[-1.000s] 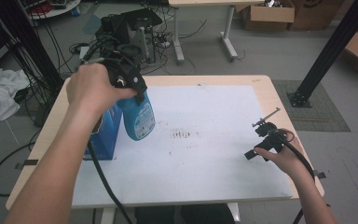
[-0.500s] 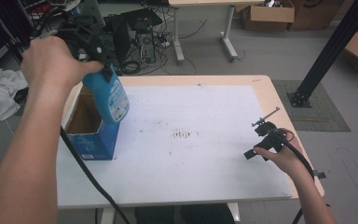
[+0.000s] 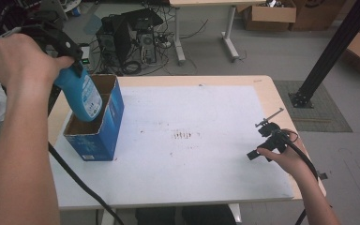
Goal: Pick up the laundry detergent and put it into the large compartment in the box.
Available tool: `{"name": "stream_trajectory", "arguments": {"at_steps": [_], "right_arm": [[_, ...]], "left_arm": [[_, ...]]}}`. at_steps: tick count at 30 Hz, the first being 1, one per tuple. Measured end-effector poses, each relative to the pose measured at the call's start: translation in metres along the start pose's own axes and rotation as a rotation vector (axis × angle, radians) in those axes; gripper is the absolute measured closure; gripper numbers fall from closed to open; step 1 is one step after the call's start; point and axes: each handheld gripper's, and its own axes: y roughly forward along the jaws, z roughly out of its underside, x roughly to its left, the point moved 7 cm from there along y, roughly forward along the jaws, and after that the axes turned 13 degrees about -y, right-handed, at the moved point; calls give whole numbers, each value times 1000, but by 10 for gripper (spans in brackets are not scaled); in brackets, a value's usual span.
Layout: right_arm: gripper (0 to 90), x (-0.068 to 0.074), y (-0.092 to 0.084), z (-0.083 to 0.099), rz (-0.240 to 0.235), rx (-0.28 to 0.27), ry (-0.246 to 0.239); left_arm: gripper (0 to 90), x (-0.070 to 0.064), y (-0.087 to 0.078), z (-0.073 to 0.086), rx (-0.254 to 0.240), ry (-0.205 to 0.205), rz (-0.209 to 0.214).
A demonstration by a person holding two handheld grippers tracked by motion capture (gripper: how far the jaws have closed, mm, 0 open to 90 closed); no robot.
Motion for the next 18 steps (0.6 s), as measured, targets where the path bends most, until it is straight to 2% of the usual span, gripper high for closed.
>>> {"name": "stream_trajectory", "arguments": {"at_steps": [7, 18], "right_arm": [[247, -2, -1, 1, 2, -1, 2], [247, -4, 1, 4, 1, 5, 10]], "left_arm": [[374, 10, 6, -3, -2, -32, -18], [375, 11, 26, -6, 6, -45, -22]]}}
